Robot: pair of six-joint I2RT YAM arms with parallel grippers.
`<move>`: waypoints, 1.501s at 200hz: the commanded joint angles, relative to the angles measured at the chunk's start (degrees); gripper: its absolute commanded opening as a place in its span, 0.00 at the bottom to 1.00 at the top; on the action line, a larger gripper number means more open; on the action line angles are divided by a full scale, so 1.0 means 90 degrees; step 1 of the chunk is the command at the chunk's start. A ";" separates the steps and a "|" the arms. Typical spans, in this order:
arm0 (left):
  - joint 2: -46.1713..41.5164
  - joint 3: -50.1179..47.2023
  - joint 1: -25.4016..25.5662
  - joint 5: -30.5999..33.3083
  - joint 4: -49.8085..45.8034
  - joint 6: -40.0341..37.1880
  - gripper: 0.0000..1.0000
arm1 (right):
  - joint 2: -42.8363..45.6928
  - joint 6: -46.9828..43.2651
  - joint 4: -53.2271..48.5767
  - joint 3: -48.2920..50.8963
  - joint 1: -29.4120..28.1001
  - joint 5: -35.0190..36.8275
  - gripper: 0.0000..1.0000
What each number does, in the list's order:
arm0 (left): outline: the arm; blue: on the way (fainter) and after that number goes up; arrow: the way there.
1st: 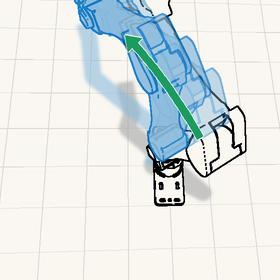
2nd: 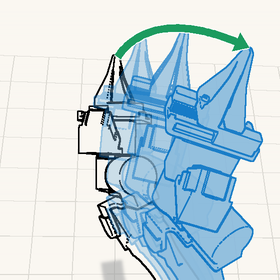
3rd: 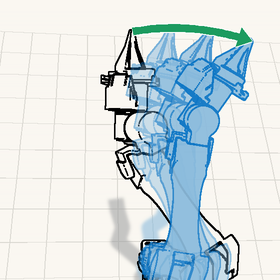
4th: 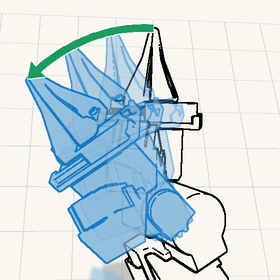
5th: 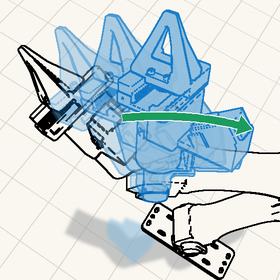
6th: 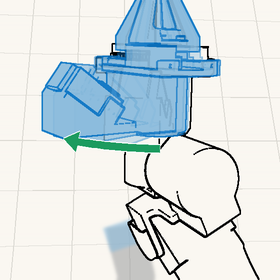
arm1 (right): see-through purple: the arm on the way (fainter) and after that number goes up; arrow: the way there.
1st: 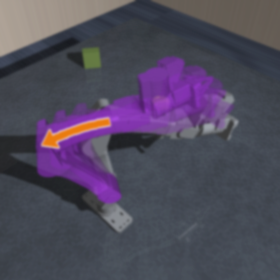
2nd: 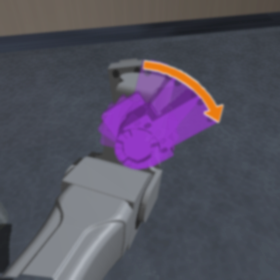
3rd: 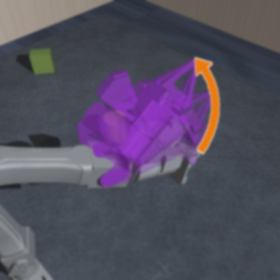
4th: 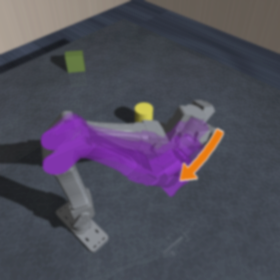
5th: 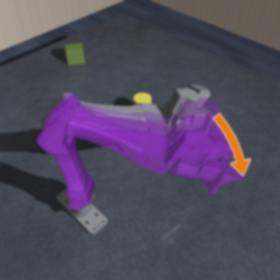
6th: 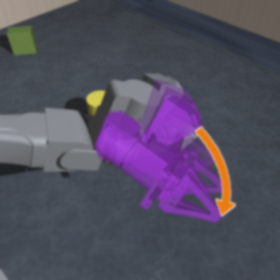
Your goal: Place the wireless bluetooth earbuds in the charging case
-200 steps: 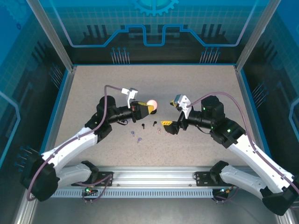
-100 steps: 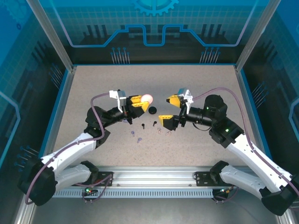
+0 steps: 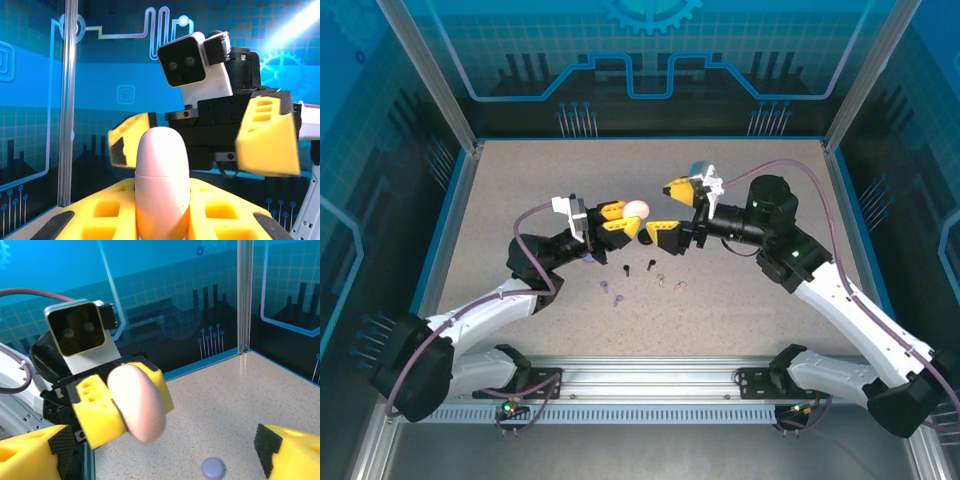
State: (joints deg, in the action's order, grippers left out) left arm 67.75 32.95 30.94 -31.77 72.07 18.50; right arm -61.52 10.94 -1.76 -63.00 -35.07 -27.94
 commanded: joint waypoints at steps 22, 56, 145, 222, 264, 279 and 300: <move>0.0061 -0.0058 0.0066 -0.0113 0.0437 0.0151 0.10 | -0.0263 -0.0055 0.0196 -0.0407 0.0070 0.0016 0.94; 0.0071 -0.0053 0.0078 -0.0103 0.0450 0.0195 0.10 | -0.0408 -0.0049 0.0196 -0.0498 0.0077 0.0127 0.90; 0.0080 -0.0092 0.0083 -0.0086 0.0515 0.0192 0.10 | -0.0708 -0.0018 0.0068 -0.0801 0.0187 0.0299 0.84; 0.0162 -0.0136 0.0092 -0.0039 0.0683 0.0229 0.09 | -0.0898 0.0031 0.0020 -0.0997 0.0249 0.0195 0.84; 0.0178 -0.0150 0.0083 -0.0015 0.0685 0.0216 0.09 | -0.0918 0.0097 0.0037 -0.1065 0.0313 0.0061 0.84; 0.0180 -0.0165 0.0089 -0.0005 0.0683 0.0207 0.09 | -0.0918 0.0114 -0.0002 -0.1118 0.0327 0.0073 0.84; 0.0188 -0.0165 0.0092 -0.0005 0.0695 0.0219 0.09 | -0.0948 0.0120 -0.0088 -0.1202 0.0362 0.0030 0.85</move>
State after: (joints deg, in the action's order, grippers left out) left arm 69.38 32.27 31.31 -31.73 75.00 19.57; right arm -69.69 11.20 -2.11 -71.29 -32.77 -27.09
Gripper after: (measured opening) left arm 0.217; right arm 0.843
